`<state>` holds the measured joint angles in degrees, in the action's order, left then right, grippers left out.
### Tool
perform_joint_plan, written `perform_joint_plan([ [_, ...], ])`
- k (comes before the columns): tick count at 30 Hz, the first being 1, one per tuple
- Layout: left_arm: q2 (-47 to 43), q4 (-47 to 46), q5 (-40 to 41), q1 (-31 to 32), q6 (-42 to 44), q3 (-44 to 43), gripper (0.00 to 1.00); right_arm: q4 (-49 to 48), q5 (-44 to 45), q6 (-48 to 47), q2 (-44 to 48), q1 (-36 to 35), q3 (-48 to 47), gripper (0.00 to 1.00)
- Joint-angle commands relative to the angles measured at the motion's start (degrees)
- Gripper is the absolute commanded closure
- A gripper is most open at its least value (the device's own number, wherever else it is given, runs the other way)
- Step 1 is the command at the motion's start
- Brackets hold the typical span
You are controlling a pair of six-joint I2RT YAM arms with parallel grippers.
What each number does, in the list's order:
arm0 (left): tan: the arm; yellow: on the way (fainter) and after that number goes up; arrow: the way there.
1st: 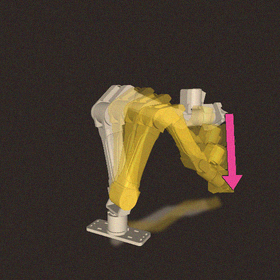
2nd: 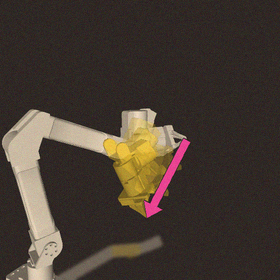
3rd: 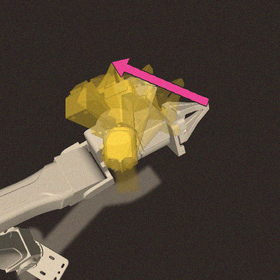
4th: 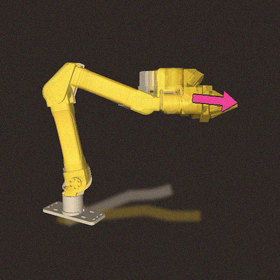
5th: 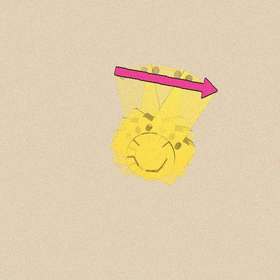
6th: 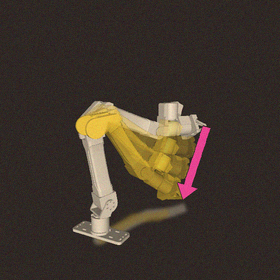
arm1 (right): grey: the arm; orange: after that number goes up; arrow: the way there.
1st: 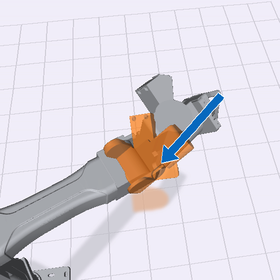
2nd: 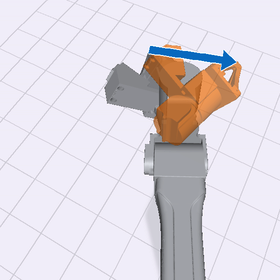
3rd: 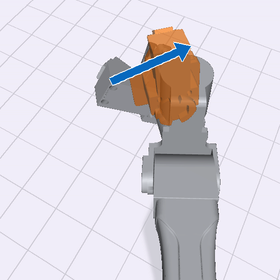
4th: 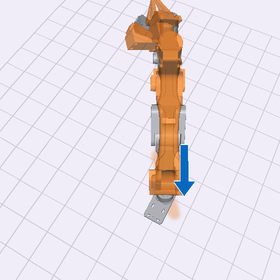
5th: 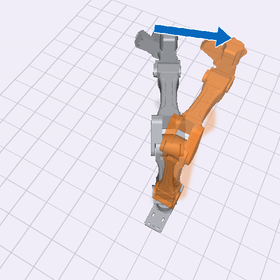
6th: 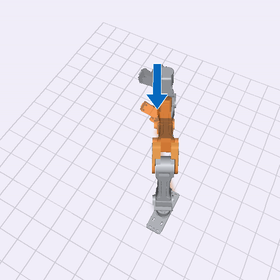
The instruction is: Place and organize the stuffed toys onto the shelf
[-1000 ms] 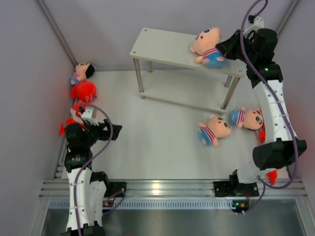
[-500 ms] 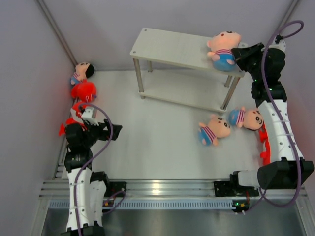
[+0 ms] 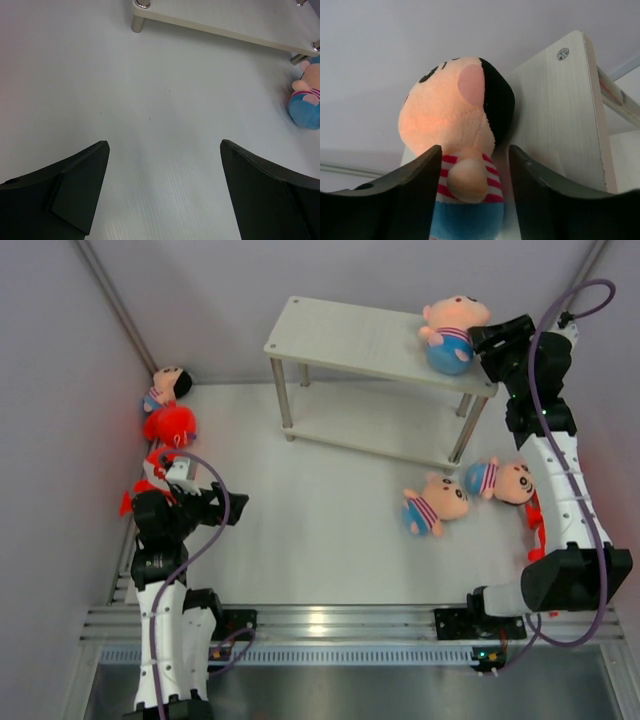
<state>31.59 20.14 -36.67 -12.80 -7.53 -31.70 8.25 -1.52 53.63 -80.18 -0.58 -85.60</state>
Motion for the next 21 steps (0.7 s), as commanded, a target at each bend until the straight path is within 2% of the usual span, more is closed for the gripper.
perform_joint_plan([
  [1,-0.74,-2.91,-1.65,0.32,0.59,0.06,0.01,-0.62,0.73,-3.33,3.1,-0.04,-2.19,0.41],
  [6,-0.83,-2.91,-1.66,0.23,0.59,0.06,0.01,5.01,0.2,-11.07,4.07,-0.04,-8.6,0.29],
  [9,-0.92,-2.92,-1.66,0.32,0.59,0.06,0.01,12.21,1.17,-19.32,4.51,-0.04,-16.32,0.28],
  [11,-1.1,-2.91,-1.74,0.32,0.5,0.06,0.01,17.55,5.03,-22.32,7.12,0.05,-17.4,0.28],
  [14,-1.1,-2.91,-1.74,0.32,0.59,0.15,0.01,22.14,9.15,-26.11,14.92,-0.04,-12.85,0.28],
  [16,-1.18,-3.0,-1.92,0.32,0.67,0.15,0.01,23.3,11.87,-26.91,20.04,0.05,-4.69,0.24],
  [20,-1.18,-2.83,-1.57,0.49,0.67,0.06,0.01,25.49,9.35,-24.54,34.79,0.05,10.78,0.23],
  [21,-1.18,-2.91,-1.22,0.49,0.59,0.06,0.02,26.89,7.95,-21.49,36.74,-0.04,16.99,0.23],
])
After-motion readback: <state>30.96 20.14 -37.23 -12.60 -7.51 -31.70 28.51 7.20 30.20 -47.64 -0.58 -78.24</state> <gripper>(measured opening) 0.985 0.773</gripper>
